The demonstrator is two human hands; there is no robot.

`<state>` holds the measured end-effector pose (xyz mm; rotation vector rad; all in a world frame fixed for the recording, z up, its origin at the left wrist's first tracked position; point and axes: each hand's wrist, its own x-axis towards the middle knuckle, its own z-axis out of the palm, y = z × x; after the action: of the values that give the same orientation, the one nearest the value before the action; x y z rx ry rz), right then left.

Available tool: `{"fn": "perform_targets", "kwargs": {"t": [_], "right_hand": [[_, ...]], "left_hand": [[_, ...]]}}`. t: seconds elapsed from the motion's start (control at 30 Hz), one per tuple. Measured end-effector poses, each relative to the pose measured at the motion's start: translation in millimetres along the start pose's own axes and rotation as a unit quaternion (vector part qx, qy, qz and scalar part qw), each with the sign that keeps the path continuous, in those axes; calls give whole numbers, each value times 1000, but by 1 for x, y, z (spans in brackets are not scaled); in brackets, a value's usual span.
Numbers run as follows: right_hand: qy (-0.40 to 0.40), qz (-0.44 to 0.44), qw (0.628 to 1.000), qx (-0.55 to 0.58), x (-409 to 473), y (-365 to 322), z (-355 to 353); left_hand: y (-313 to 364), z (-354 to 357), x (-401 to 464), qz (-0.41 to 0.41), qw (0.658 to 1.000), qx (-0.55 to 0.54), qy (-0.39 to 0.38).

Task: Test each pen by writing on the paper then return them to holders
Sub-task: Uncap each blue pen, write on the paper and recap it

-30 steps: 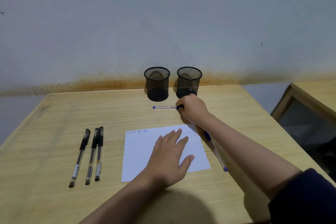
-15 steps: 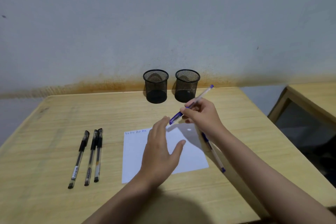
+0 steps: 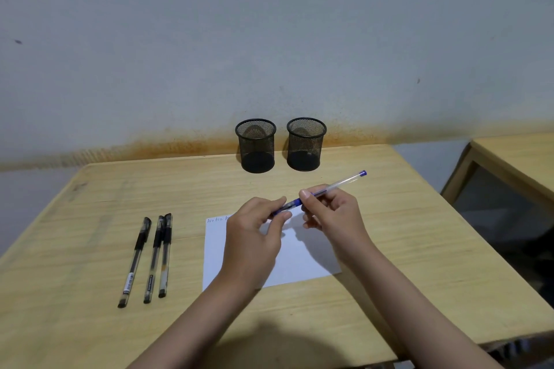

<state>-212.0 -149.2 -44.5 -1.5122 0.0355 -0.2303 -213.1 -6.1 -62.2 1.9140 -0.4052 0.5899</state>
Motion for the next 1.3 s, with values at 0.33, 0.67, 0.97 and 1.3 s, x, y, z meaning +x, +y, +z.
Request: {"fn": "perform_targets", "kwargs": {"t": [0.33,0.67,0.97,1.3], "right_hand": [[-42,57,992,106,12,-2,14],[89,170,938,289,51,-1,28],[39,71,992,97,47,-9,34],[33,70,996,52,36,5,27]], "left_hand": [[10,-22,8,69,996,45,-22],[16,-62,-5,76,995,63,9],[-38,-83,49,-150,983,93,42],[-76,-76,83,-269,924,250,-102]]}}
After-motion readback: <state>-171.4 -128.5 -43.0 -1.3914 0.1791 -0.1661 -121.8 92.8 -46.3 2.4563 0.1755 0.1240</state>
